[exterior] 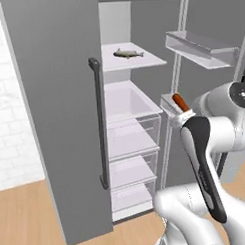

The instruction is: Place one carrot and one fish in each tupperware on the nearby counter, to pack two identical lunches.

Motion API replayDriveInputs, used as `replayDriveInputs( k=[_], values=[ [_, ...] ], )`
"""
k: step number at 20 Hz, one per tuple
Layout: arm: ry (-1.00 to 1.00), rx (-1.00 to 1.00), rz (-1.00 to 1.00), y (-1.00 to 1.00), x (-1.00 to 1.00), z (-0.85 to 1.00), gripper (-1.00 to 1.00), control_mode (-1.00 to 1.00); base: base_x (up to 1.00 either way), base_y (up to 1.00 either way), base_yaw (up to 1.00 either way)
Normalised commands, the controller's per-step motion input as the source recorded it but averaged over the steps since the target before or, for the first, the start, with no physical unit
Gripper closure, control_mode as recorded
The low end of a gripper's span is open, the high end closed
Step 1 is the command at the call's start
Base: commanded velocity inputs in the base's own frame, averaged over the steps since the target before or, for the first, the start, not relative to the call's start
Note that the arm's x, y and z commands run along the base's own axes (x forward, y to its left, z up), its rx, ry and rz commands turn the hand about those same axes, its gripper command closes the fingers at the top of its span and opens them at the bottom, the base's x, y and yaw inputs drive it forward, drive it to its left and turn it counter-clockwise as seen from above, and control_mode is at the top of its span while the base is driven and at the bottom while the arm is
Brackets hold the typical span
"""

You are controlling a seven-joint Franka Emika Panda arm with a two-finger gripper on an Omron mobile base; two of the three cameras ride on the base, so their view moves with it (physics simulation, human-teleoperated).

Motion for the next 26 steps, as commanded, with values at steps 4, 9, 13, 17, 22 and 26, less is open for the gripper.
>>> replayDriveInputs(
  k=[4, 9, 13, 17, 22, 26],
  values=[
    [0.00, 0.00, 0.00, 0.00, 0.00, 0.00, 1.00, 1.00, -0.73, -0.84, -0.15],
    [0.00, 0.00, 0.00, 0.00, 0.00, 0.00, 1.00, 1.00, -0.14, -1.00, -0.20],
    [0.00, 0.00, 0.00, 0.00, 0.00, 0.00, 1.00, 1.00, 0.01, -1.00, -0.16],
    [0.00, 0.00, 0.00, 0.00, 0.00, 0.00, 1.00, 1.00, 0.15, -1.00, -0.13],
    [0.00, 0.00, 0.00, 0.00, 0.00, 0.00, 1.00, 1.00, 0.48, -1.00, -0.13],
    [0.00, 0.00, 0.00, 0.00, 0.00, 0.00, 1.00, 1.00, 0.98, -0.94, -0.02]
  ],
)
